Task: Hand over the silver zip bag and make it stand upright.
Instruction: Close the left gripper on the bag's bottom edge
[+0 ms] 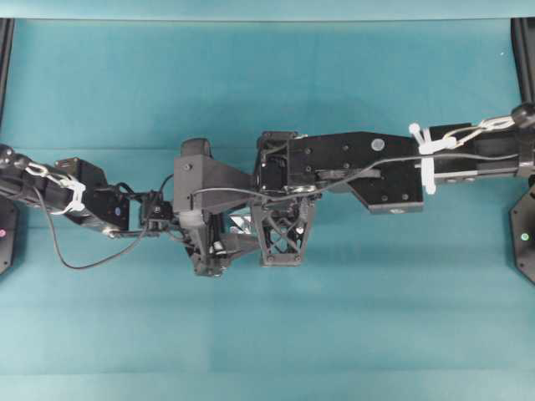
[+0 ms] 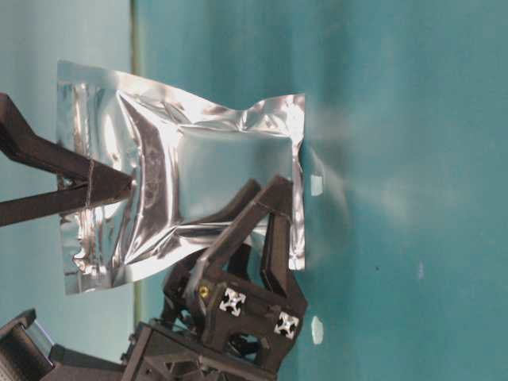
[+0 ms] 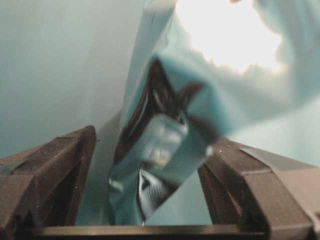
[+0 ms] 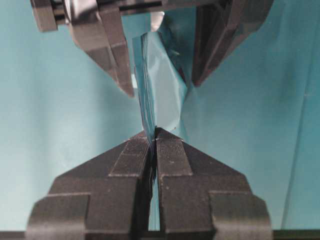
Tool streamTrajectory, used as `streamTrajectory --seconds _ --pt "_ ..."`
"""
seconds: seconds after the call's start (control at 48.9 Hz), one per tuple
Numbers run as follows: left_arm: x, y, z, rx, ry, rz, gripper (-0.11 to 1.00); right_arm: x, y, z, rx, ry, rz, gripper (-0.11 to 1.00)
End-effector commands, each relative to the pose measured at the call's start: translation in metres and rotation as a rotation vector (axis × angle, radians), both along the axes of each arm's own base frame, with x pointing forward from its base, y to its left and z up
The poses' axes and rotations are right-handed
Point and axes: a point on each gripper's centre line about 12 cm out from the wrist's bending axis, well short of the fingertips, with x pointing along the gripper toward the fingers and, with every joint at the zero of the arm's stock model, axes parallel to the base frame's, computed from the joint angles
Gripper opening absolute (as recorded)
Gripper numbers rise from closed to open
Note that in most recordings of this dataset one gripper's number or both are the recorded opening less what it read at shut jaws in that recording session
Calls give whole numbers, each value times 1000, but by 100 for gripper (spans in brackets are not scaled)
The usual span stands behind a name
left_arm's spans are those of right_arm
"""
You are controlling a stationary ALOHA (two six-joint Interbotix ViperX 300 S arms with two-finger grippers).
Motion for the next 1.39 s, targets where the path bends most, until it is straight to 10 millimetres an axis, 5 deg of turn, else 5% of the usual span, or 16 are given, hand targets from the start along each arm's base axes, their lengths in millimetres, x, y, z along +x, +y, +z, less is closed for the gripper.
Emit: streamTrajectory --seconds 0.0,0.082,0.327,0.9,1.022,1.268,1.37 --pt "4 1 4 0 -17 1 79 -1 0 9 4 -26 -11 4" --pt "3 1 2 1 -9 0 74 -1 0 9 4 -26 -11 4" --pt "1 0 1 15 -1 -4 34 -2 0 7 6 -20 -12 4" --pt "-2 0 -6 27 54 -9 34 1 3 9 17 -46 -11 8" --pt "-3 0 -7 27 59 -11 34 1 4 9 30 -43 -13 24" --pt "-5 0 -9 28 67 -11 31 1 9 10 23 -49 11 88" --pt "-5 0 -9 28 67 -11 31 1 8 10 22 -51 1 91"
